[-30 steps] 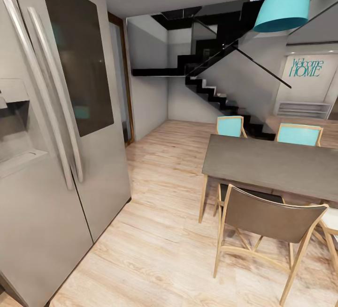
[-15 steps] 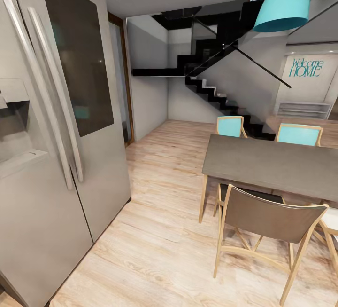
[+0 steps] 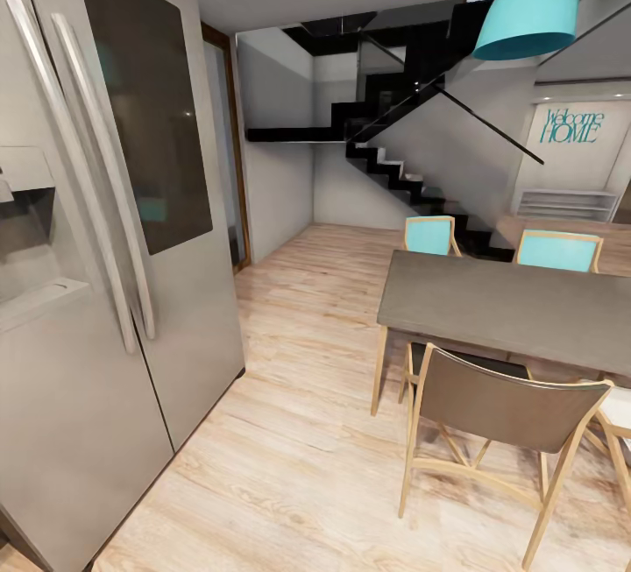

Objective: Put the three can of soda from the living room inside the tash can in the kitchen.

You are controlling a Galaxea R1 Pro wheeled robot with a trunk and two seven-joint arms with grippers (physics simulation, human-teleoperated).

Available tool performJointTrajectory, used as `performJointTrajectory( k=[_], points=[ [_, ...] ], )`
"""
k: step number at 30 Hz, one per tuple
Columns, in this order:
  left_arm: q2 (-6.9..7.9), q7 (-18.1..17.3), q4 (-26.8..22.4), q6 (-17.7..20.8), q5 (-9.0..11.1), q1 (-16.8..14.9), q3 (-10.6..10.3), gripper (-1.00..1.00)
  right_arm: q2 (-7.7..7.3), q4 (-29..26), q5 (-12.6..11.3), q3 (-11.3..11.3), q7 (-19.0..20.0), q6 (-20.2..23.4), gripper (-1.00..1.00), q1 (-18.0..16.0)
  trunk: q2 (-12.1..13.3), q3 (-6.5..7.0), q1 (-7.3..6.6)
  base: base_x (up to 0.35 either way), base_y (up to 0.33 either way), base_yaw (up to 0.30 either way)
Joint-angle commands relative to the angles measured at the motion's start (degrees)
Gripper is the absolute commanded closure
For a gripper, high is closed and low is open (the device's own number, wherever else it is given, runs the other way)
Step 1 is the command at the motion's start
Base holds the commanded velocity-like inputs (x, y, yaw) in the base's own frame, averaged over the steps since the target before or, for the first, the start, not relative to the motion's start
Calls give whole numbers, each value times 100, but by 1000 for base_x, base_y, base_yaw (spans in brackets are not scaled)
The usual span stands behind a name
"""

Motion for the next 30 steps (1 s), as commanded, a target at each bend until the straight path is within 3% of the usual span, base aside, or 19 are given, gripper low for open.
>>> performJointTrajectory(
  k=[1,3,6,9,13,14,18,19,30],
  points=[
    [-1,0,-233,4,0,87,0,-100,0,-328,-1,18,-2,1,-100,128,0,0,0,0,0,0],
    [-2,-1,-1014,14,1,341,-1,-100,-7,-1600,0,79,-7,25,-100,559,0,0,0,0,0,0],
    [-3,12,-1732,9,5,544,10,-100,-26,-2817,7,94,-9,53,-100,908,0,0,0,0,0,0],
    [1,42,-2096,-21,69,630,42,-100,-77,-3324,-10,75,-13,62,-100,1030,0,0,0,0,0,0],
    [2,18,-2055,-50,310,643,289,-100,-199,-3430,-55,-117,-17,64,-100,1057,0,0,0,0,0,0],
    [0,8,-1888,-64,424,641,434,-100,-297,-3437,-78,-345,-14,65,-100,1060,0,0,0,0,0,0],
    [-2,-3,-1311,-78,536,619,608,-100,-423,-3208,-104,-741,41,74,-100,1061,0,0,0,0,0,0],
    [-4,-13,-810,-84,556,578,665,-100,-459,-2880,-113,-901,141,72,-100,1059,0,0,0,0,0,0],
    [23,7,-841,-4,550,517,657,-100,-426,-2981,-159,-784,253,-244,-100,1241,0,0,0,0,0,0]
  ],
)
